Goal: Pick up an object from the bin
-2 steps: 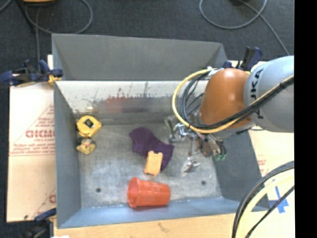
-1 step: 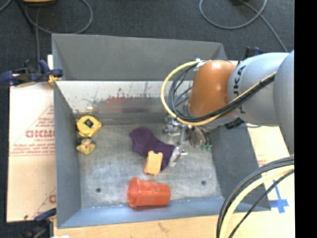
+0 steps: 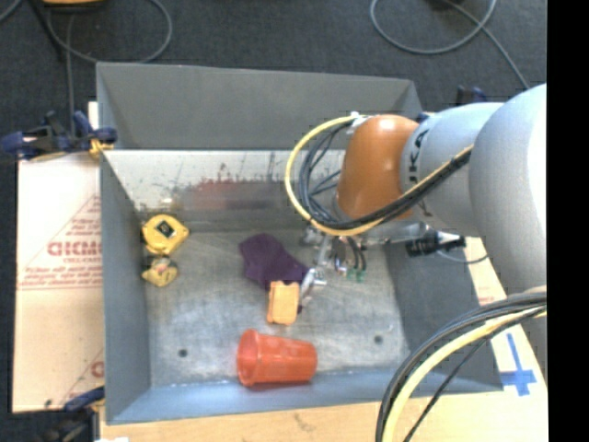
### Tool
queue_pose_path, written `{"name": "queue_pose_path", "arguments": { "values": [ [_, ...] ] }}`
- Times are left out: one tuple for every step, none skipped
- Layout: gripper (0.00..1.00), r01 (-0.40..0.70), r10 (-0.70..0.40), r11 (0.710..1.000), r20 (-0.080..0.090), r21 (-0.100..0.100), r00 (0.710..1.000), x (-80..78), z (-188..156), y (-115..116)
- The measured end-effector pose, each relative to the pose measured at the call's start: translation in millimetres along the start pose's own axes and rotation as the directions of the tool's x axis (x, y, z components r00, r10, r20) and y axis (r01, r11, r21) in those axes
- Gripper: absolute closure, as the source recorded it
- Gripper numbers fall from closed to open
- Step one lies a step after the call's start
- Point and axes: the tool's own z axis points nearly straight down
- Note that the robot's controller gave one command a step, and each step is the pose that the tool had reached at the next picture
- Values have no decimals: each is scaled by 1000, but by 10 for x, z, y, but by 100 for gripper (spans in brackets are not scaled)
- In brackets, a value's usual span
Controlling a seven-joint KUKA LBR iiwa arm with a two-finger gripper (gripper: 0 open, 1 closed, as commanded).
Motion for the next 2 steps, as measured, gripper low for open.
{"name": "queue_pose_path", "arguments": {
  "values": [
    [100, 3, -3, 1000, -7, -6, 1000, 174, 45, -8],
    [100, 3, -3, 1000, -6, -6, 1000, 173, 45, -8]
  ]
}}
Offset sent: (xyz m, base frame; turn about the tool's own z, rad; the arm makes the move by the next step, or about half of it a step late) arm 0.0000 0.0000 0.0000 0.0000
